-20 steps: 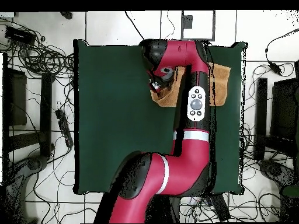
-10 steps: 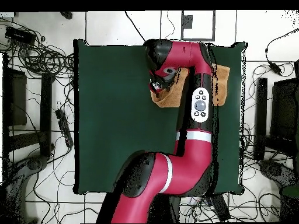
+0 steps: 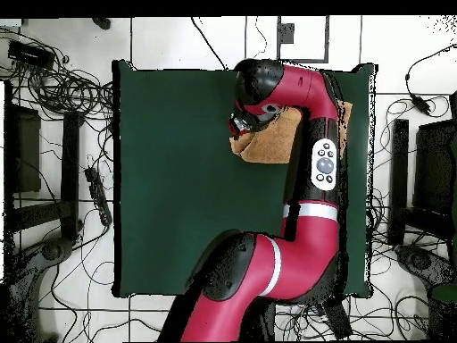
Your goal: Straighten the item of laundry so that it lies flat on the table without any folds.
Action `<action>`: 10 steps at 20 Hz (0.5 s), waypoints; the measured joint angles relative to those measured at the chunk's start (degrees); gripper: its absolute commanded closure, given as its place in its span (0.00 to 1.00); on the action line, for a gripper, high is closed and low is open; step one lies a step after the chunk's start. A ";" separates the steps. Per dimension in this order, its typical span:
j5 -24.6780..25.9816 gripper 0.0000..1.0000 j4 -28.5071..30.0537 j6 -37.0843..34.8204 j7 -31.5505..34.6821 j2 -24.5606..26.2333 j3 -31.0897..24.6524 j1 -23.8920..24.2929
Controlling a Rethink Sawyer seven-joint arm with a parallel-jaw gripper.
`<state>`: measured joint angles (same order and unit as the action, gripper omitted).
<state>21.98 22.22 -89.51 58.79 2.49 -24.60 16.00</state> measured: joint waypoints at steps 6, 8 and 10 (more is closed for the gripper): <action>-2.85 0.00 3.39 6.89 0.00 -1.30 0.01 0.64; -3.10 0.00 4.40 8.52 0.00 -1.83 0.00 0.65; -3.10 0.00 4.69 8.88 0.00 -2.33 0.01 0.34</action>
<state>18.88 26.91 -80.63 58.79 0.16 -24.59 16.34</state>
